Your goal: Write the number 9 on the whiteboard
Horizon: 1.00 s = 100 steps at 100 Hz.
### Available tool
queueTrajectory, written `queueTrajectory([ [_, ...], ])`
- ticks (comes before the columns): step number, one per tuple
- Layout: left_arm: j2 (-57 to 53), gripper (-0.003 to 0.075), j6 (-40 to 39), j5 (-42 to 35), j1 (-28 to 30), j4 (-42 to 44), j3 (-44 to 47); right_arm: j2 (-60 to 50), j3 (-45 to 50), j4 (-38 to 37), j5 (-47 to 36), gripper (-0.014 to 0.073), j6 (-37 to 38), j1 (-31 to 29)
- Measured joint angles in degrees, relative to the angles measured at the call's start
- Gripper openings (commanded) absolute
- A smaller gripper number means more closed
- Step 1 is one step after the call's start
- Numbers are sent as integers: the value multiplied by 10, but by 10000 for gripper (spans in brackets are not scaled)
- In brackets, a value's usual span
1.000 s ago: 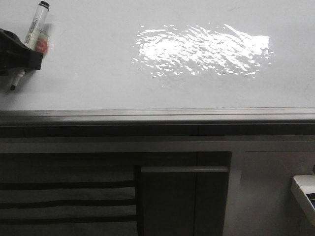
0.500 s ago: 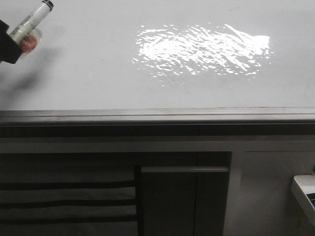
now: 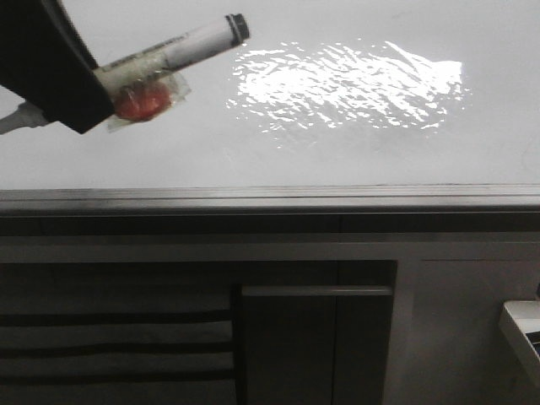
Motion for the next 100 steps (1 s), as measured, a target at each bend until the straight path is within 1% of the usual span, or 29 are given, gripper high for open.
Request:
queueTrajectory([
  [10,2,-20,16,-14,-35,-1,-2,36,-16,23,0,437,-84,44],
  [19,2,-20,19,-28,-59,-2,-2,62,-25,33,-17,437,-132,88],
  [31,2,-20,21,-42,-85,-2,-2,86,-28,44,-59,437,-171,139],
  [47,2,-20,23,-45,-91,-3,-2,117,-28,49,-103,427,-188,193],
  [56,2,-20,23,-47,-91,-3,-2,128,-28,51,-123,360,-190,207],
  [67,2,-20,23,-48,-91,-3,-2,139,-28,51,-134,267,-190,208],
  [80,2,-20,23,-49,-91,-3,-2,141,-28,51,-137,178,-190,208],
  [100,2,-20,26,-49,-91,-2,-2,141,-28,51,-137,15,-193,208],
])
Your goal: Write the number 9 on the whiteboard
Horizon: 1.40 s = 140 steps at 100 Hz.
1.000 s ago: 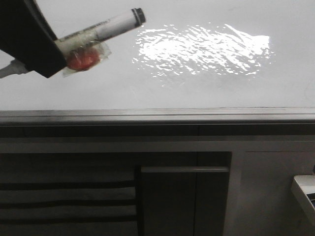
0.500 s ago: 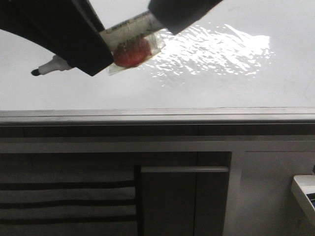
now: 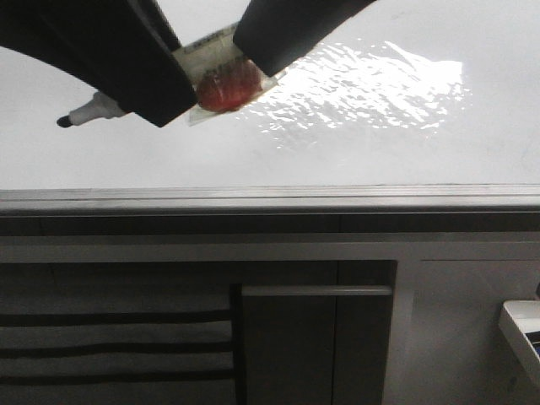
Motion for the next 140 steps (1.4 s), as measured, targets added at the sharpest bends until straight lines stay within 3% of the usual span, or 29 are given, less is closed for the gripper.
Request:
queueTrajectory([
  [15,0,20,15,4,-1,4,0,0,0,1,9,-59,-6,0],
  [32,-17,254,-2,1,-1,23,0,-6,-2,-2,7,-53,11,0],
  [46,-58,368,-64,-6,17,53,0,-33,-2,-91,-4,-52,107,0],
  [61,-100,370,-117,-6,79,64,4,-79,-2,-191,-12,-52,268,-28],
  [80,-151,368,-171,-1,177,61,36,-129,8,-210,-15,-52,434,-143],
  [88,-176,368,-184,-11,213,50,60,-146,36,-205,-32,-55,455,-184],
  [99,-209,368,-190,-28,239,37,93,-157,81,-189,-81,-55,465,-197],
  [140,-230,368,-192,-65,246,21,119,-98,127,-174,-189,-55,467,-199],
])
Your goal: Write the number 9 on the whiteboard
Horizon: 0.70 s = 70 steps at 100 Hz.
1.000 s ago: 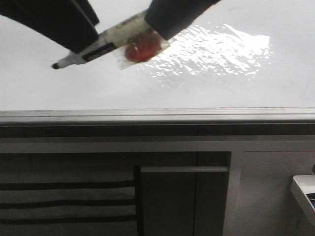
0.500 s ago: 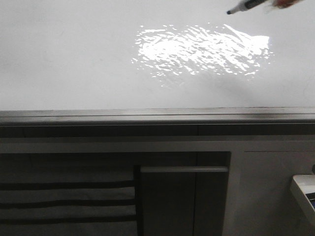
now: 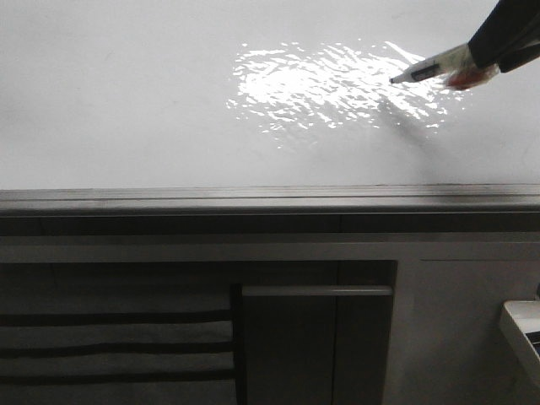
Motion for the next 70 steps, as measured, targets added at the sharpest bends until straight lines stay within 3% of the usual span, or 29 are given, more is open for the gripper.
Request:
queueTrajectory([
  [25,0,368,0,-13,0,-4,0,71,-55,12,-8,-54,1,15],
  [45,0,368,0,-22,0,-5,0,108,-87,13,60,-54,-1,29],
  [70,0,368,0,-30,0,-5,0,83,-87,-6,87,-55,-1,-6],
])
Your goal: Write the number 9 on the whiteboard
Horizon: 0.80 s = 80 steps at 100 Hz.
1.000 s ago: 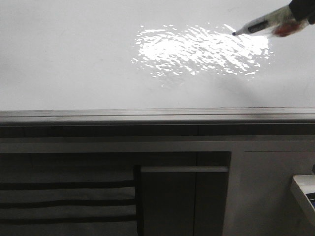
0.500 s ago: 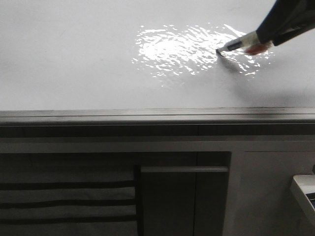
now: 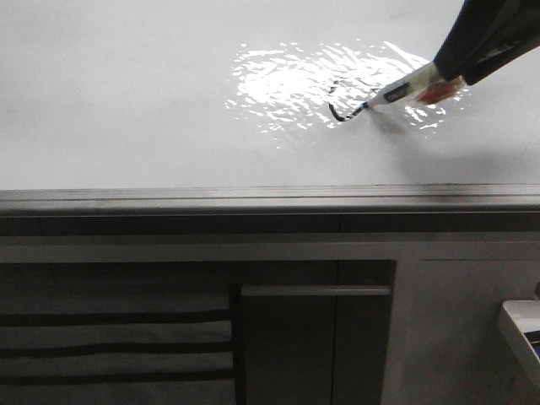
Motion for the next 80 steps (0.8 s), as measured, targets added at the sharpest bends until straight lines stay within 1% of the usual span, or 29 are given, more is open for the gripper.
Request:
queueTrajectory([
  [22,0,368,0,-12,0,0,0,-4,0,-4,0,-54,0,-2],
  [33,0,368,0,-14,0,0,0,-4,3,-6,24,-54,0,-1],
  [58,0,368,0,-18,0,-7,0,-4,49,-11,50,-55,1,13],
  [70,3,368,28,-22,-6,-31,0,-10,38,-15,61,-54,-2,16],
  [80,20,368,67,-23,-36,-59,0,-29,13,-12,84,-54,-42,26],
])
